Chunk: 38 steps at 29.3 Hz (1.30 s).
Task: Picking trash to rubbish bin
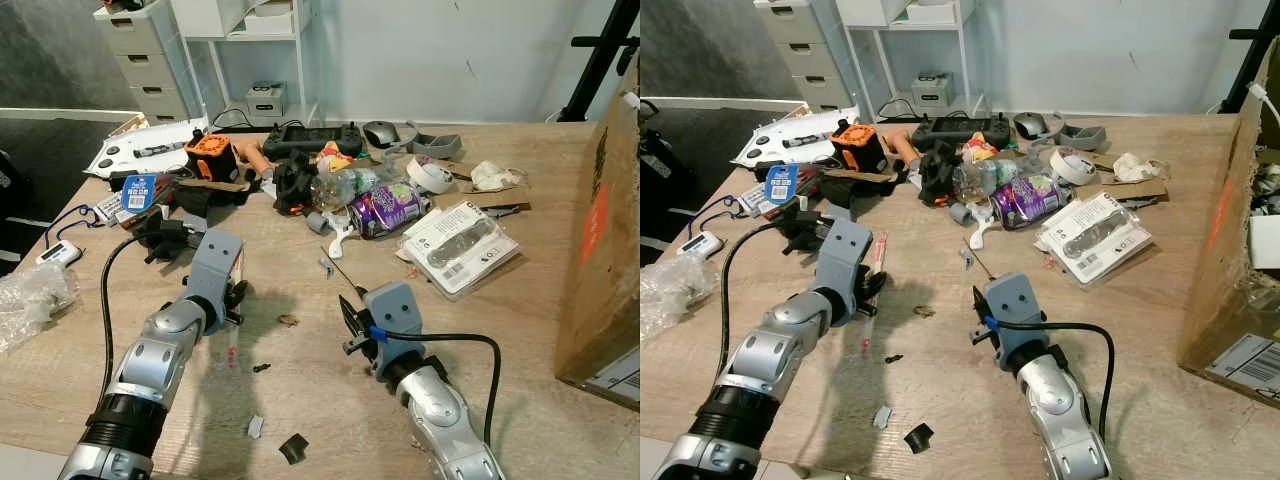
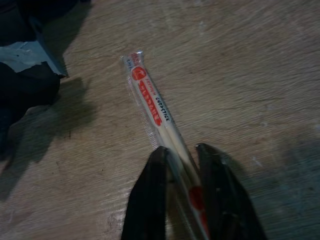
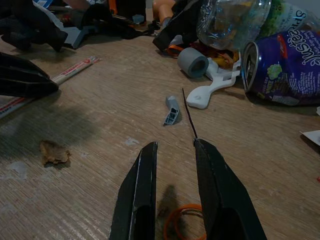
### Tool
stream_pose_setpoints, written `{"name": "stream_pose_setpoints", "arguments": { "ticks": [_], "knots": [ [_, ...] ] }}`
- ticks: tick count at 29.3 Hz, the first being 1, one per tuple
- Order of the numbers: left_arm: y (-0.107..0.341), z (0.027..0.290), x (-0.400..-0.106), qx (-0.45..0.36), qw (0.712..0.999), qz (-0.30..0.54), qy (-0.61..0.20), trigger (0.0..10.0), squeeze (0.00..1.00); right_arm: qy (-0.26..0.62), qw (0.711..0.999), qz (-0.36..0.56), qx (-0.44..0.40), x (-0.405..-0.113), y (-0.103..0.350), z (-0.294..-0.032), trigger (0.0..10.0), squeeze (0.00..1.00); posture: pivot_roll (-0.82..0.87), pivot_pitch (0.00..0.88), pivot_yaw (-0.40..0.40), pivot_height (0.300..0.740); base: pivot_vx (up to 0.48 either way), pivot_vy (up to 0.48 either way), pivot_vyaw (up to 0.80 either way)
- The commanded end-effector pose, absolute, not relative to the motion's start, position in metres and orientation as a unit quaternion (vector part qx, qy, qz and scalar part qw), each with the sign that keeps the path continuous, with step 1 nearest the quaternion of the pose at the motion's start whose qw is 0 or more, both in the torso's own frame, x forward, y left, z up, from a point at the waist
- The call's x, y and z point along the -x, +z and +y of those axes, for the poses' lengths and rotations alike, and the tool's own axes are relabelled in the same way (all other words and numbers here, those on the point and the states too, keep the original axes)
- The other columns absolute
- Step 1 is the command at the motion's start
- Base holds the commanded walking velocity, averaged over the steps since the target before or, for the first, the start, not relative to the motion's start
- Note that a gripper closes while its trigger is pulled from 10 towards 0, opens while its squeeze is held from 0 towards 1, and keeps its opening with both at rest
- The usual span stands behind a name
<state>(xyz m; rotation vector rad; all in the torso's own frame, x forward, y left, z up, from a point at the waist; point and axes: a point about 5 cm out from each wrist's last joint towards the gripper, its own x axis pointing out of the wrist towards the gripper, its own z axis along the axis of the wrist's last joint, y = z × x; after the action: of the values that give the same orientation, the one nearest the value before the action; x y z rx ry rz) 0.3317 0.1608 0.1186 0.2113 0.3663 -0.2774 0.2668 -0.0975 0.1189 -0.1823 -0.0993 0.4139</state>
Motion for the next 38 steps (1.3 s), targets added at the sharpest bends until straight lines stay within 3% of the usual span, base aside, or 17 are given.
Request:
{"name": "stream_pose_setpoints", "arguments": {
  "ticks": [1, 16, 22, 26, 34, 37, 38],
  "knots": [
    [0.081, 0.173, -0.316, -0.115, 0.948, 0.273, -0.116, 0.0, 0.0, 0.209, 0.973, -0.035, 0.09, -0.264, 0.113, -0.095, 10.0, 0.0, -0.17, 0.175, 0.169, 0.74, 0.0, 0.0, 0.0],
    [0.09, 0.174, -0.318, -0.121, 0.954, 0.245, -0.125, 0.0, 0.0, 0.209, 0.973, -0.037, 0.091, -0.264, 0.114, -0.095, 10.0, 0.0, -0.17, 0.174, 0.168, 0.74, 0.0, 0.0, 0.0],
    [0.132, 0.159, -0.327, 0.044, 0.971, 0.099, -0.213, 0.0, 0.0, 0.216, 0.972, -0.066, 0.061, -0.264, 0.123, -0.092, 10.0, 0.0, -0.17, 0.17, 0.168, 0.74, 0.0, 0.0, 0.0],
    [0.146, 0.16, -0.317, 0.086, 0.956, 0.057, -0.276, 0.0, 0.0, 0.232, 0.967, -0.102, -0.007, -0.26, 0.139, -0.087, 10.0, 0.0, -0.17, 0.17, 0.169, 0.74, 0.0, 0.0, 0.0],
    [0.159, 0.184, -0.314, 0.141, 0.955, 0.0, -0.262, 0.0, 0.0, 0.243, 0.96, -0.123, -0.068, -0.262, 0.149, -0.079, 10.0, 0.0, -0.15, 0.166, 0.162, 0.74, 0.0, 0.0, 0.0],
    [0.168, 0.183, -0.309, 0.159, 0.937, -0.025, -0.309, 0.0, 0.0, 0.251, 0.951, -0.137, -0.118, -0.263, 0.159, -0.077, 10.0, 0.0, -0.15, 0.166, 0.162, 0.74, 0.0, 0.0, 0.0],
    [0.172, 0.181, -0.305, 0.173, 0.925, -0.034, -0.336, 0.0, 0.0, 0.252, 0.944, -0.145, -0.155, -0.263, 0.164, -0.078, 10.0, 0.59, -0.15, 0.159, 0.162, 0.74, 0.0, 0.0, 0.0]
  ]
}}
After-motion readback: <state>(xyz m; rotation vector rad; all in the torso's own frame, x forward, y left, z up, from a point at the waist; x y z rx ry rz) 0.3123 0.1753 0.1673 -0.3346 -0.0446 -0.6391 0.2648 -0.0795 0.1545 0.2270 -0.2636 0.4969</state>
